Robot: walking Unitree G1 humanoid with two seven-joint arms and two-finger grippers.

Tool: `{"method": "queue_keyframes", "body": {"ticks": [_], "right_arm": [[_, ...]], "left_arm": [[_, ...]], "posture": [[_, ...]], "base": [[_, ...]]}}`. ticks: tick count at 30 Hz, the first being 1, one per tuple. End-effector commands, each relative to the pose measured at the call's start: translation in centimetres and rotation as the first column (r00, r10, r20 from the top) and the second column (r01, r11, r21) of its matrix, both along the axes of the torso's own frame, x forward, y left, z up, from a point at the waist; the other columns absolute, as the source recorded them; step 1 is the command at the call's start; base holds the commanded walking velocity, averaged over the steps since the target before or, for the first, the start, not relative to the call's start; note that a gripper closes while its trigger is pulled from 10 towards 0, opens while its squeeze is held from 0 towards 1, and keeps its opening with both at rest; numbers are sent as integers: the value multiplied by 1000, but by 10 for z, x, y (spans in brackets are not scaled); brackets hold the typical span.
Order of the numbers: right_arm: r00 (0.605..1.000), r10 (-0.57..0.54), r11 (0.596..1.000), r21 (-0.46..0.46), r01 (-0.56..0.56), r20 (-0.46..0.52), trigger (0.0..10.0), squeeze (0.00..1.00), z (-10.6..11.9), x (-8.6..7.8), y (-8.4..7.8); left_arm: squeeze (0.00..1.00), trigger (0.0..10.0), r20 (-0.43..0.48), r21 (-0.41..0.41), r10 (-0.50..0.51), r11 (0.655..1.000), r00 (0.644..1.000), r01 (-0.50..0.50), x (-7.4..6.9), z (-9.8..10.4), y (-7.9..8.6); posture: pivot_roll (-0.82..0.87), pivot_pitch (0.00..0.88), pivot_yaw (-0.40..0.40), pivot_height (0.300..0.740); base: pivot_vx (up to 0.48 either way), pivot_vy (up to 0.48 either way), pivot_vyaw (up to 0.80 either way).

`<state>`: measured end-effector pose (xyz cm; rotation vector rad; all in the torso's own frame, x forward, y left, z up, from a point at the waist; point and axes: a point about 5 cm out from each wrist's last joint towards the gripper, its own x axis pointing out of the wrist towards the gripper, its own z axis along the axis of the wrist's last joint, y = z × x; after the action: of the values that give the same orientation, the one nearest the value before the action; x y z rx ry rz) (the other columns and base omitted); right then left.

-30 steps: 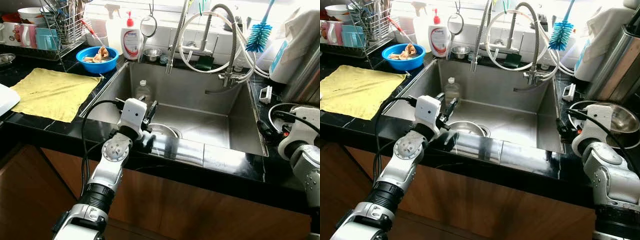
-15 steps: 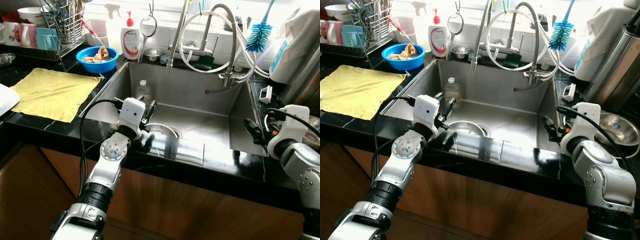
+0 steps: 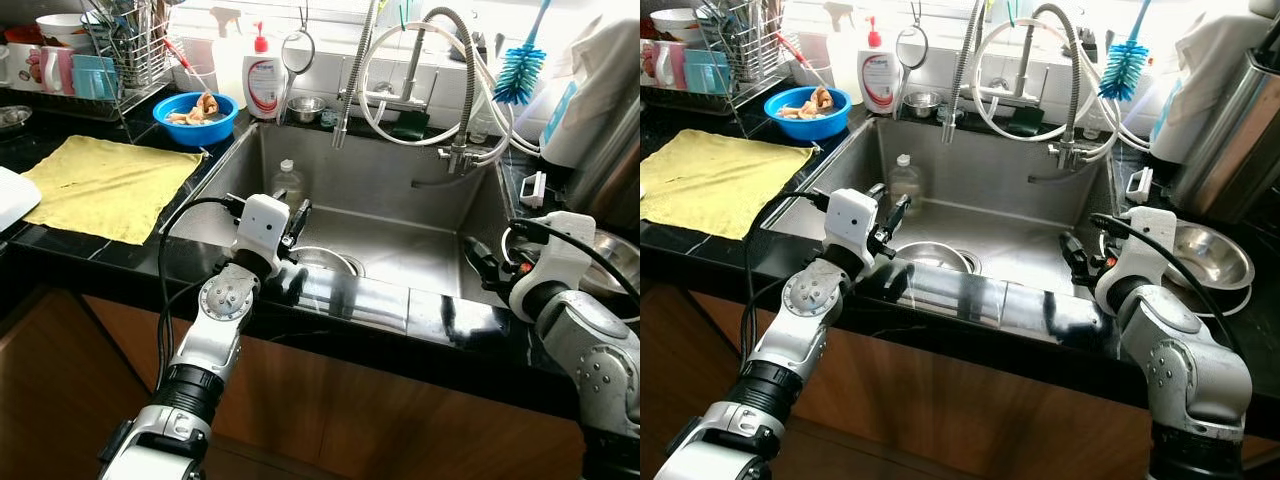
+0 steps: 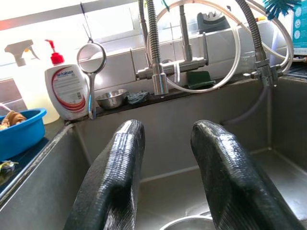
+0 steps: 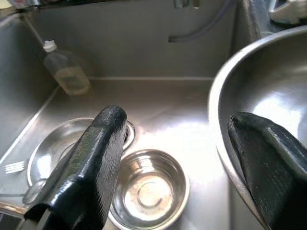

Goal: Kitchen organization

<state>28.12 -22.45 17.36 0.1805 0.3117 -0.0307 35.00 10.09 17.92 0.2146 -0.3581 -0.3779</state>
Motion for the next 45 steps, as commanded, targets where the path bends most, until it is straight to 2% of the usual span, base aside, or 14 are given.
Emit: {"method": "queue_keyframes", "body": {"ticks": [1, 7, 11, 35, 45], "right_arm": [[998, -66, 998, -10, 66, -6, 10000, 0, 1, -6, -10], [971, -238, 970, -49, 239, 9, 10000, 0, 7, -15, -32], [952, -307, 950, -47, 307, 5, 10000, 0, 10, -20, -36], [914, -398, 915, 29, 401, -75, 10000, 0, 0, -34, -30], [907, -417, 906, 49, 420, -61, 10000, 0, 10, -38, -22]], "left_arm": [[0, 10000, 13, 4, -12, 1000, 1000, 12, 1, 5, -3], [0, 10000, 14, -1, -16, 1000, 1000, 16, 1, 5, -5], [0, 10000, 13, 1, -16, 1000, 1000, 16, 1, 5, -4], [0, 10000, 15, 25, -28, 999, 1000, 27, 2, 6, -3], [0, 10000, 16, 33, -22, 999, 1000, 21, 2, 6, -1]], "posture": [[37, 0, -43, 740], [31, 0, -41, 740], [33, 0, -42, 740], [34, 0, -42, 740], [35, 0, -44, 740]], "base": [[0, 0, 0], [0, 0, 0], [0, 0, 0], [0, 0, 0], [0, 0, 0]]}}
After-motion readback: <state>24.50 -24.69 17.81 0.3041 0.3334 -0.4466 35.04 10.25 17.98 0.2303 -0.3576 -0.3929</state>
